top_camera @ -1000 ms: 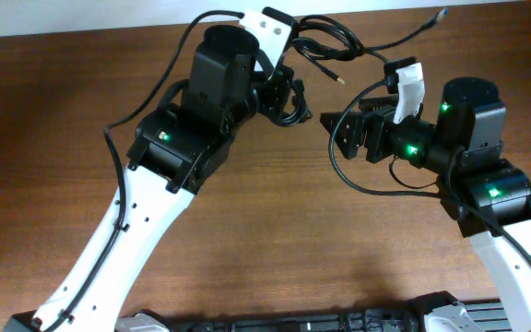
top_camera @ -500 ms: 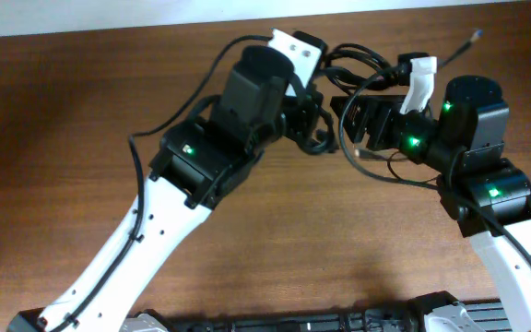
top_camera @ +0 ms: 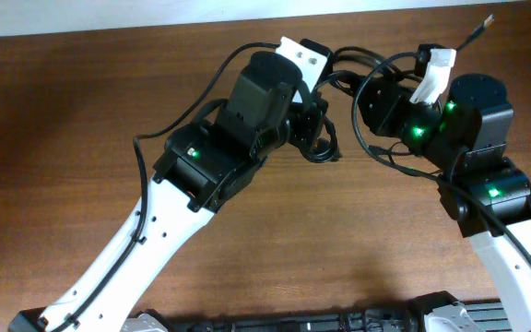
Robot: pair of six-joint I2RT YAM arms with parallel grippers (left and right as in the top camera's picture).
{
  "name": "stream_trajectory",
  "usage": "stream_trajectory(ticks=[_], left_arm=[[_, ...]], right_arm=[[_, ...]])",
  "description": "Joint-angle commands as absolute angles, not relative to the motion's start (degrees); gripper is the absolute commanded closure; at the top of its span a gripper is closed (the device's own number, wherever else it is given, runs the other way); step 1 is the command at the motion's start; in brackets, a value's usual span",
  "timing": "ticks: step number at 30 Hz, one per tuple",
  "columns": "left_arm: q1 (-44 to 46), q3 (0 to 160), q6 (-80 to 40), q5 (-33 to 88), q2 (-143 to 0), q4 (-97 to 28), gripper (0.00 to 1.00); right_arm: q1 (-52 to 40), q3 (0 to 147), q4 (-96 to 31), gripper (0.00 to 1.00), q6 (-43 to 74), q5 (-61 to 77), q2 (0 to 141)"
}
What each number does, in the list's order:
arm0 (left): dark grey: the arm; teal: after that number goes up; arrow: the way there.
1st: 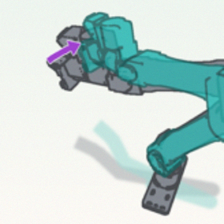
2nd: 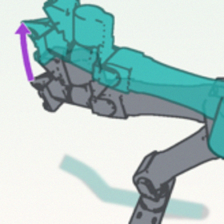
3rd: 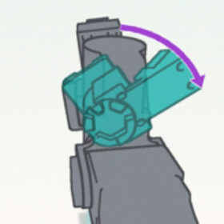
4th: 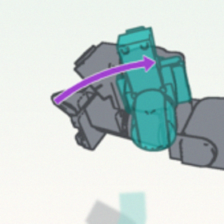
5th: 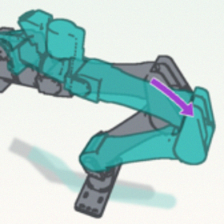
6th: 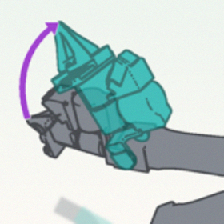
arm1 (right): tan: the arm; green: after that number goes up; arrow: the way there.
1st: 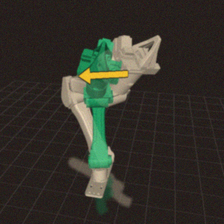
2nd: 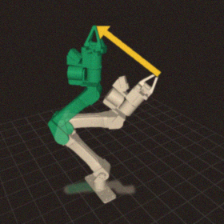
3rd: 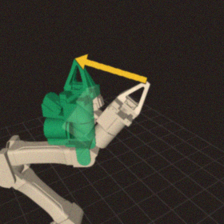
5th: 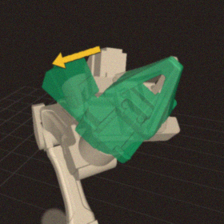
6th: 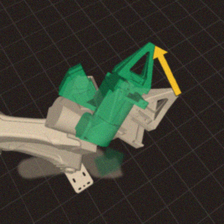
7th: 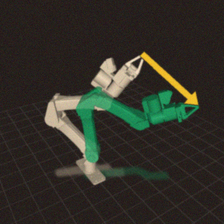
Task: Untangle cables
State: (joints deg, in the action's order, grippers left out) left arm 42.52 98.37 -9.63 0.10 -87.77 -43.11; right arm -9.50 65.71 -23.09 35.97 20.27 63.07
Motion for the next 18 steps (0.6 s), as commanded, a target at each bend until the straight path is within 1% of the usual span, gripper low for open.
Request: stream_trajectory(ticks=[1,5,9,15,18], left_arm=[[42.7,99.48,-11.33,1.39,-88.29,-42.98,1.0],[43.16,99.48,-11.31,1.39,-88.29,-43.4,1.0],[43.16,99.46,-11.31,3.75,-88.29,-43.81,1.0],[43.51,99.46,-11.29,5.17,-88.55,-43.81,1.0],[43.51,99.46,-11.29,5.17,-88.55,-43.79,1.0]], right_arm=[[-9.26,65.8,-22.41,0.85,36.12,17.34,63.11],[-9.26,65.8,-22.0,0.87,36.1,17.26,63.11],[-9.26,65.8,-21.89,0.81,36.12,17.28,63.11],[-9.26,65.8,-21.78,0.82,36.1,17.28,63.11],[-9.26,65.8,-21.85,0.96,36.07,17.28,63.11]])
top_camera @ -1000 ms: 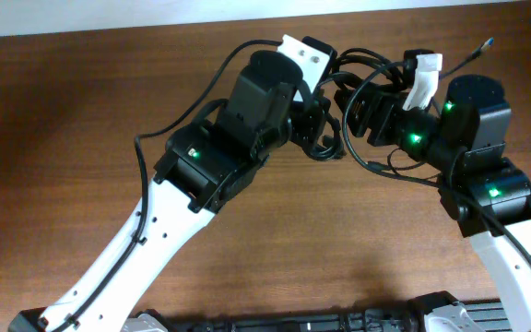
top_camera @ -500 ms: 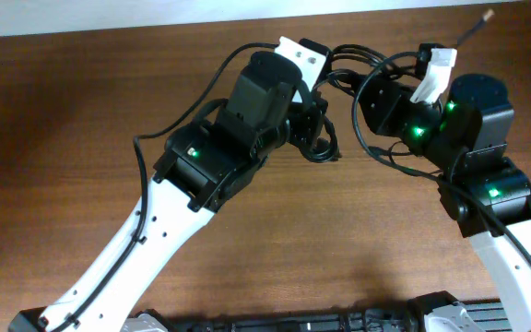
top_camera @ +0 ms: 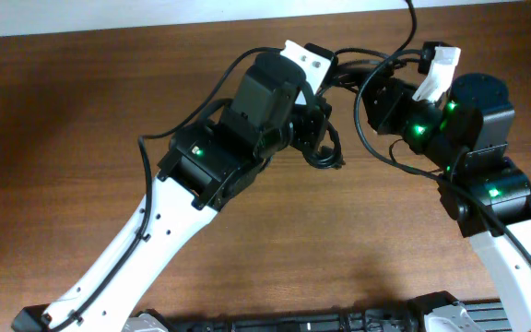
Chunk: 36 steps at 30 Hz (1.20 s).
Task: Untangle cables
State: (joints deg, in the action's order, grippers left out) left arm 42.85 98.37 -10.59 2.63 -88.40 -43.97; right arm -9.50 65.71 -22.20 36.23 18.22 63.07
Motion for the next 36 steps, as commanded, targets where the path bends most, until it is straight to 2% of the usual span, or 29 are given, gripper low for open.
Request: stream_trajectory(ticks=[1,3,5,7,9,11,14,17,26,33,36], left_arm=[[43.51,99.46,-11.27,5.13,-88.55,-43.79,1.0],[43.51,99.46,-11.27,4.69,-88.55,-43.79,0.99],[43.51,99.46,-11.07,4.36,-88.55,-43.79,0.87],[43.51,99.46,-11.07,3.11,-88.55,-43.79,0.83],[43.46,99.46,-10.85,1.19,-88.55,-43.79,0.6],[43.46,99.48,-4.71,1.1,-88.55,-43.7,0.46],[43.48,99.46,-0.38,1.32,-88.55,-43.55,0.43],[43.48,99.46,0.97,1.32,-88.55,-43.35,0.37],[43.46,99.46,1.43,1.3,-89.3,-42.89,0.32],[43.46,99.46,16.91,0.78,-90.21,-40.53,0.31],[43.46,99.48,18.96,-3.33,-90.21,-39.18,0.32]], right_arm=[[-9.26,65.8,-22.09,0.96,36.05,17.3,63.11],[-9.26,65.8,-22.9,0.96,35.79,17.28,63.11],[-9.26,65.8,-23.75,0.96,34.89,17.28,63.11],[-9.26,65.8,-24.53,0.96,34.3,17.26,63.11],[-9.26,65.8,-25.12,0.96,33.67,17.3,63.11],[-9.26,65.8,-26.5,0.96,33.45,17.34,63.11],[-9.26,65.8,-27.03,0.96,33.45,18.24,63.11],[-9.26,65.8,-26.76,0.96,33.45,20.38,63.09],[-9.26,65.8,-25.54,0.96,32.8,26.89,63.11],[-9.26,65.8,-27.11,0.96,31.75,28.53,63.11],[-9.26,65.8,-27.64,0.96,31.75,28.53,63.11]])
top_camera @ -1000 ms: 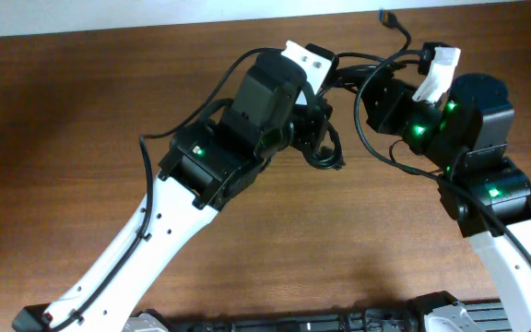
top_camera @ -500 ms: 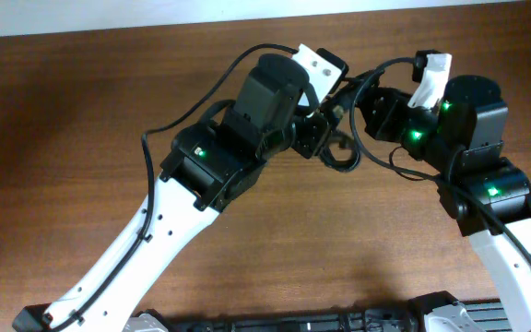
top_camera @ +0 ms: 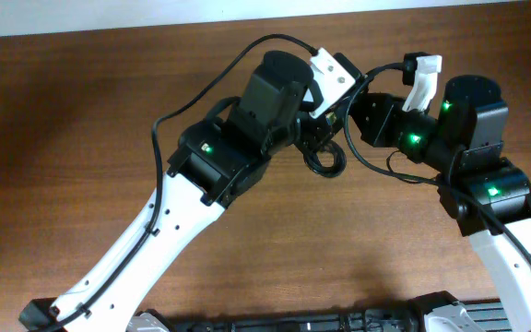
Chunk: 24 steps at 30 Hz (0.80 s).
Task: Untangle cables
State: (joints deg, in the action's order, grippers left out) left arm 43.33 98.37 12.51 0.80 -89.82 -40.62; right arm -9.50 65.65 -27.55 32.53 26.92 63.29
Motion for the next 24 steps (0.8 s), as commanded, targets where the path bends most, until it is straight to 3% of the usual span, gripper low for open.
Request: stream_trajectory(ticks=[1,2,5,9,14,17,24], left_arm=[[43.46,99.48,18.98,-4.73,-90.21,-38.87,0.32],[43.46,99.48,18.96,-6.17,-90.21,-38.35,0.36],[43.46,99.48,18.96,-6.48,-90.21,-37.76,0.71],[43.46,99.48,18.96,-6.48,-90.21,-37.76,1.0],[43.33,99.48,17.65,-6.72,-90.21,-37.5,1.0],[41.89,99.48,3.77,-12.38,-90.21,-36.21,1.0],[36.91,99.48,-13.08,-11.84,-90.21,-36.25,1.0]], right_arm=[[-9.26,65.8,-27.7,0.96,31.75,28.56,63.11],[-9.26,65.8,-27.7,0.96,31.75,28.6,63.11],[-9.26,65.8,-27.68,0.96,31.75,28.93,63.11],[-9.26,65.8,-27.68,0.96,31.75,28.95,63.11],[-9.26,65.8,-27.68,0.96,31.73,28.91,63.11],[-9.26,65.8,-27.73,0.96,30.17,28.75,63.11],[-9.26,65.8,-30.17,0.96,27.64,24.1,63.11]])
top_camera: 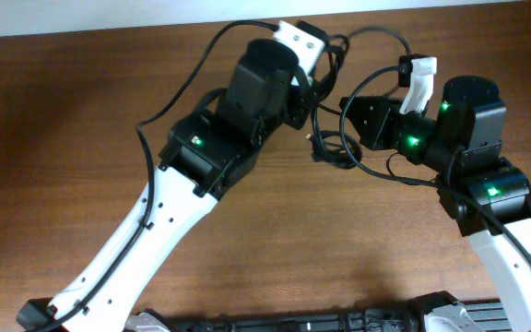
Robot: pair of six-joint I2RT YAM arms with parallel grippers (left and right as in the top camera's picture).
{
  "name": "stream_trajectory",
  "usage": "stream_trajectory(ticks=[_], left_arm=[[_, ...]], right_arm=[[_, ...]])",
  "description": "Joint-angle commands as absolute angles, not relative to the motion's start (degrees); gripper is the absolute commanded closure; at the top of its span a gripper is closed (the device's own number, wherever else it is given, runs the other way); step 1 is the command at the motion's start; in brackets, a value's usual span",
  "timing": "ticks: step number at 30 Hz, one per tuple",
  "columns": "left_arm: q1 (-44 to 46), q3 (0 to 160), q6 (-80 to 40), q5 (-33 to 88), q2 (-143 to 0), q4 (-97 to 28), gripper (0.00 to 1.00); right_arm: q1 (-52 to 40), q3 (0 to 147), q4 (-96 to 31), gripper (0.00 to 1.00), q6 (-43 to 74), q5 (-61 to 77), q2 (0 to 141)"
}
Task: Untangle cables
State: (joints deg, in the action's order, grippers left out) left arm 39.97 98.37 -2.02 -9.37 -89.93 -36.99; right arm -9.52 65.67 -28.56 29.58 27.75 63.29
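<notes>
A tangle of black cables (332, 149) lies on the wooden table (81, 111) between the two arms, with strands running up to both. My left gripper (315, 85) sits under its white wrist mount, fingers mostly hidden, shut on a cable strand that rises from the knot. My right gripper (347, 118) points left just above the tangle, shut on a loop of the same cable. Another loop (376, 37) arcs over the table's back edge.
A white connector or tag (418, 74) sticks up from the right wrist. The arms' bases and a dark rail (339, 323) line the front edge. The white wall edge (155, 14) runs along the back.
My left gripper has moved up and to the left, away from the right gripper, stretching a strand out of the knot. The right gripper stayed almost where it was.
Both grippers were close together over the knot at the back of the table. The left arm then shifted rightward until its wrist nearly touched the right gripper. Now it stands back and to the left, and the tangle lies looser below the right gripper.
</notes>
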Motion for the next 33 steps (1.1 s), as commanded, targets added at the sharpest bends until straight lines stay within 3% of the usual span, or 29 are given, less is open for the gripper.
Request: stream_trajectory(ticks=[1,2,3,5,8,14,25,33], left_arm=[[36.69,99.48,-13.06,-10.79,-90.21,-36.27,1.0],[36.69,99.48,-13.04,-9.45,-90.21,-36.47,1.0],[36.69,99.48,-13.02,-8.51,-90.21,-36.71,1.0],[36.69,99.48,-13.02,-7.62,-90.21,-37.15,1.0],[36.69,99.48,-12.99,-7.25,-90.21,-38.02,1.0],[36.69,99.48,-12.97,-6.55,-90.21,-38.96,1.0],[36.73,99.48,-2.72,6.74,-90.21,-41.19,1.0],[36.73,99.48,-2.72,11.2,-90.21,-41.21,1.0]], right_arm=[[-9.26,65.8,-30.76,0.93,27.66,22.44,63.11],[-9.26,65.8,-31.55,0.8,27.64,20.27,63.11],[-9.26,65.8,-32.03,0.56,27.64,19.29,63.11],[-9.26,65.8,-32.21,0.28,27.64,19.25,63.11],[-9.26,65.8,-32.18,0.14,27.46,19.75,63.11],[-9.28,65.8,-31.7,0.12,23.94,24.36,63.09],[-9.3,65.8,-27.83,0.18,18.31,32.36,63.11],[-9.3,65.8,-28.45,0.32,15.0,30.94,63.16]])
